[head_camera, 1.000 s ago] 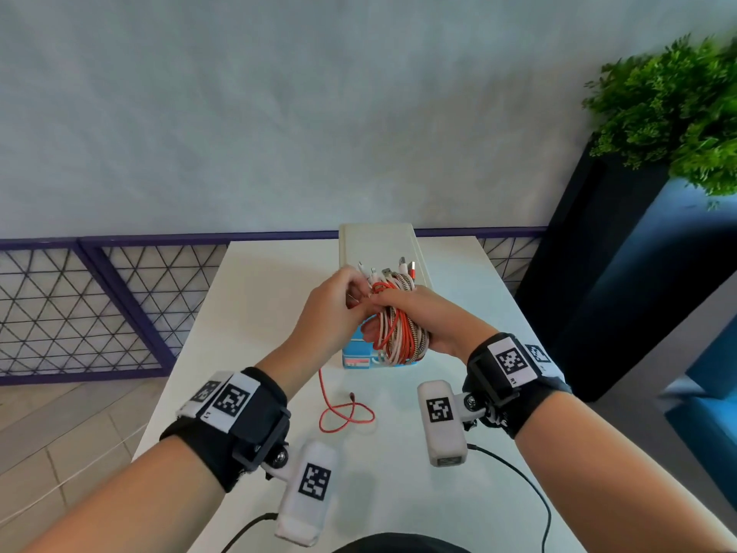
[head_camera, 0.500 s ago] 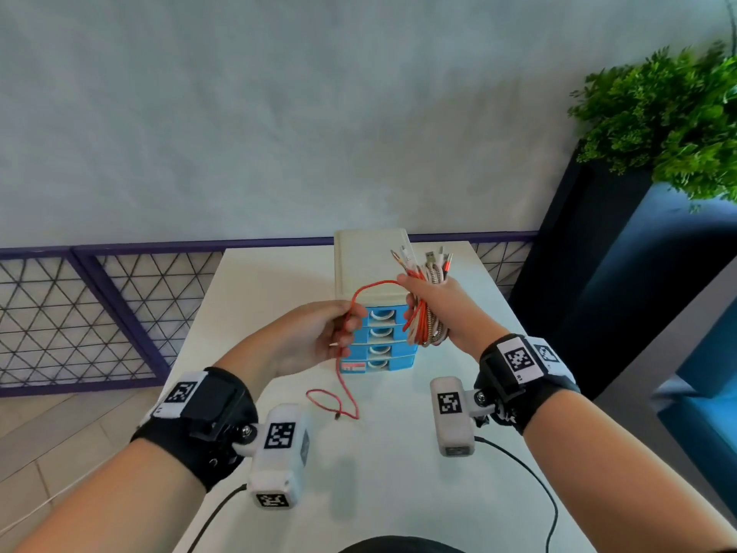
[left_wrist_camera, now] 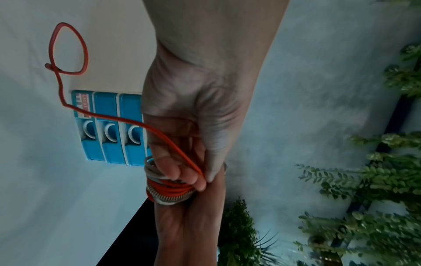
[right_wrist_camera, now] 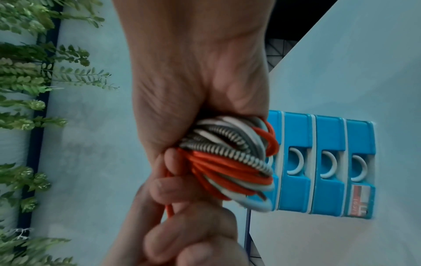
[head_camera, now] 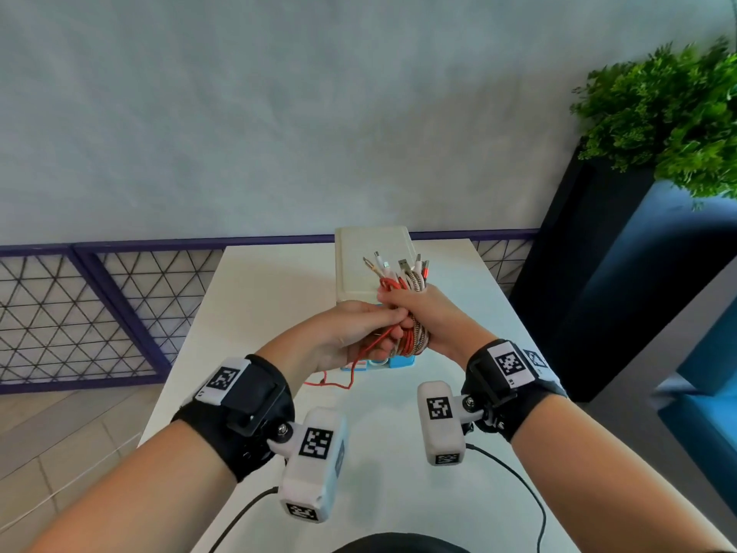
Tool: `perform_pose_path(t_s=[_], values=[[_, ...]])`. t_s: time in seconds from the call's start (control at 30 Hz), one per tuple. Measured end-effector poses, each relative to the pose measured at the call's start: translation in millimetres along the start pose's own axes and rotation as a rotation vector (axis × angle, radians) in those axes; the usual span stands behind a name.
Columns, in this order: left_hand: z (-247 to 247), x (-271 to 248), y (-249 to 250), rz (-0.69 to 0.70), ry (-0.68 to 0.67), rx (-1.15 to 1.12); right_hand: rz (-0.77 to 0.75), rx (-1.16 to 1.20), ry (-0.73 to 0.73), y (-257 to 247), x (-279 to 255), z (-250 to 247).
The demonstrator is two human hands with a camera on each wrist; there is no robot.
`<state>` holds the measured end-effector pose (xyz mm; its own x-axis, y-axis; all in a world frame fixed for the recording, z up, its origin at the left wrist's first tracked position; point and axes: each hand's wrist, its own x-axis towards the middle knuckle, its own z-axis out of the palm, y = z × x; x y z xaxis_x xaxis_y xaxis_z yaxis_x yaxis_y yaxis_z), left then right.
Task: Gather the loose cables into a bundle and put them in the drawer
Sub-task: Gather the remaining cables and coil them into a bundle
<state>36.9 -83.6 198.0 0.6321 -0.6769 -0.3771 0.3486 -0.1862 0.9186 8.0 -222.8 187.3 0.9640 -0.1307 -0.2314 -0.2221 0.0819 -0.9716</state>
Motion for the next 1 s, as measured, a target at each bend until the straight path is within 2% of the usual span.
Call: perform_pose_path(t_s=[0.07, 0.13, 0.23, 0.3, 0.37, 0.43, 0.47, 0.57, 0.7, 0.8, 0.9, 1.0], values=[[1.0, -1.4, -2.3, -0.008, -0.03, -0.015, -0.039, 0.03, 0.146, -1.5, 3.8, -1.9], [-4.4, -6.5, -6.3, -0.051, -0.124, -0.028, -0.071, 0.124, 0.231, -5.3, 9.9, -8.3], [-20.4, -15.2, -17.8, -0.167, -0.341, 0.089, -0.093, 0.268, 0.296, -12.2, 16.1, -22.8], [-29.6, -17.5, -27.4, -0.205, -0.395, 0.242, -0.08, 0.335, 0.279, -15.9, 15.2, -31.5], [-34.1, -15.3, -31.2, -0.169, -0.289, 0.464, -0.052, 0.341, 0.202, -19.7, 9.6, -33.4], [-32.5, -9.9, -27.3, -0.044, -0.078, 0.744, -0.016, 0.29, 0.12, -21.0, 4.4, -30.4], [-31.4, -5.6, -25.1, 0.027, 0.034, 0.815, -0.002, 0.252, 0.087, -21.8, 2.3, -28.1], [-27.7, 4.4, -18.5, 0.213, 0.238, 0.763, 0.025, 0.104, 0.001, -22.8, 0.8, -20.6], [-22.2, 11.8, -8.4, 0.385, 0.35, 0.798, 0.096, -0.121, -0.076, -21.6, -0.6, -11.2], [-19.2, 14.2, -7.0, 0.503, 0.464, 0.81, 0.104, -0.134, -0.143, -23.0, -4.4, -4.1], [-18.6, 12.4, -7.0, 0.487, 0.489, 0.701, 0.138, -0.168, -0.175, -24.9, -5.6, -1.2], [-19.7, 13.0, -3.6, 0.417, 0.449, 0.769, 0.107, -0.231, -0.145, -26.0, -6.1, -1.1]])
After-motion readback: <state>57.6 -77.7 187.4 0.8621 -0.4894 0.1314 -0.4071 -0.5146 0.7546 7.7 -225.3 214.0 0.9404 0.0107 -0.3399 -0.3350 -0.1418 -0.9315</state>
